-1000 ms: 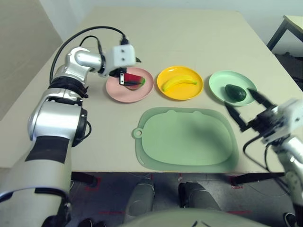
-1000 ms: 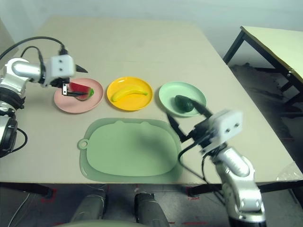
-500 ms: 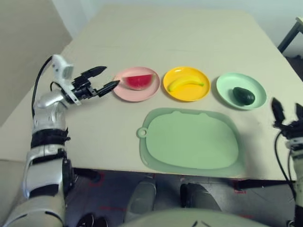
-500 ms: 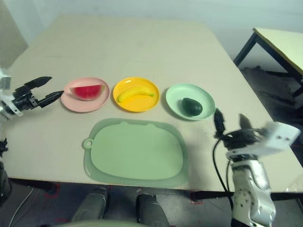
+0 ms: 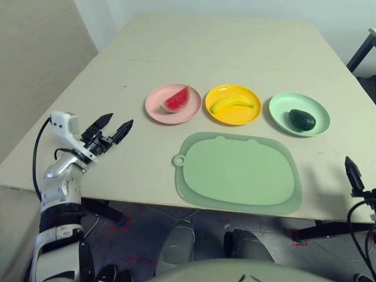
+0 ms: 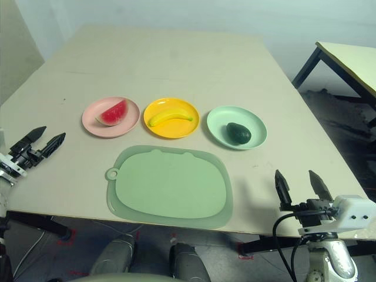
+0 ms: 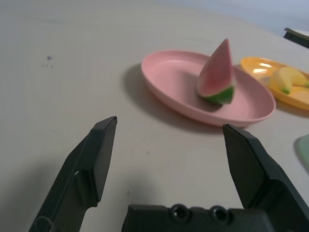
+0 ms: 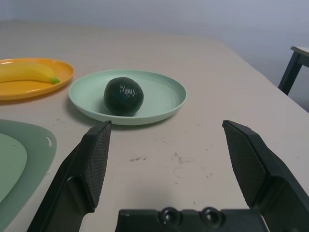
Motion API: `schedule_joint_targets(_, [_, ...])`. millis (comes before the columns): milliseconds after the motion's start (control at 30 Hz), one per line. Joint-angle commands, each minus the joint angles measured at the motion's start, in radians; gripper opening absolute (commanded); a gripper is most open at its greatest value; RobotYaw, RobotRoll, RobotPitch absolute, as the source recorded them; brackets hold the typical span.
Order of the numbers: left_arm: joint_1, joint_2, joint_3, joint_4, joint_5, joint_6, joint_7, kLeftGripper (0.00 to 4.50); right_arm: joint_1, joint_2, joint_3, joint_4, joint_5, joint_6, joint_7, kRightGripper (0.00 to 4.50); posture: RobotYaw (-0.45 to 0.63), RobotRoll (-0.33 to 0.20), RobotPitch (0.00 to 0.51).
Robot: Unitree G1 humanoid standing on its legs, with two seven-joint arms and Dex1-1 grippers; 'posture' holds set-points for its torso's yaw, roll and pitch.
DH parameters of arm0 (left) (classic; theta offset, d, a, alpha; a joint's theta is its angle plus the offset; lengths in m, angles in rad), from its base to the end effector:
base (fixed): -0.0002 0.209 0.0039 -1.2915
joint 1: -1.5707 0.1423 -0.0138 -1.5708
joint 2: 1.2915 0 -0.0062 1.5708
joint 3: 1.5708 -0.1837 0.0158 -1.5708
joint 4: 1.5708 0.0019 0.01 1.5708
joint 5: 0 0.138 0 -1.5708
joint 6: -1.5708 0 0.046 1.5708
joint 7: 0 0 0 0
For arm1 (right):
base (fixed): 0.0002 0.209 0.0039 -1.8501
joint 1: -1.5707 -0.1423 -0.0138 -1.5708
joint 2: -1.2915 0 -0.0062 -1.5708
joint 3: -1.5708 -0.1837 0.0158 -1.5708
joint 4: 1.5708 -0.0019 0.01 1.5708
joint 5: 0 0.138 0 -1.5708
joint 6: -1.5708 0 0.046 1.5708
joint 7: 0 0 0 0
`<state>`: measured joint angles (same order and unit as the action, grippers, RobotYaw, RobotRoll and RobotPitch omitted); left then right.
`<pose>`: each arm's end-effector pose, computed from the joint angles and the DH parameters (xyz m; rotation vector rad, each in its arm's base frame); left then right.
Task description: Place the fruits into color-matched plates.
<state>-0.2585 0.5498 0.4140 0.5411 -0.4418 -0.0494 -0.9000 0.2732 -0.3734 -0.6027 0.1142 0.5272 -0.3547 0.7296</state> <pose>0.2213 0.3419 0.0783 -0.0484 -0.0367 -0.3678 0.0997 -0.3402 0.0608 -0.1111 -0.2254 0.0333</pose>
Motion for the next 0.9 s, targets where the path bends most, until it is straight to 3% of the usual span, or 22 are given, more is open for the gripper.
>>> schedule_joint_targets(33, [0.016,0.001,0.0,0.06,0.012,-0.038,-0.006,4.47,-0.012,-0.011,0.021,0.042,-0.02,-0.046,0.026,4.5,0.21,0.0,0.113])
schedule_joint_targets(400, [0.041,-0.018,-0.012,0.052,0.02,-0.076,0.022,4.47,-0.057,0.045,0.024,0.045,-0.005,-0.033,-0.088,4.5,0.24,0.0,0.119])
schedule_joint_targets(900, [0.047,-0.037,-0.02,-0.002,0.022,-0.086,0.054,4.47,-0.082,0.052,0.06,0.038,-0.027,-0.025,-0.145,4.5,0.27,0.0,0.113])
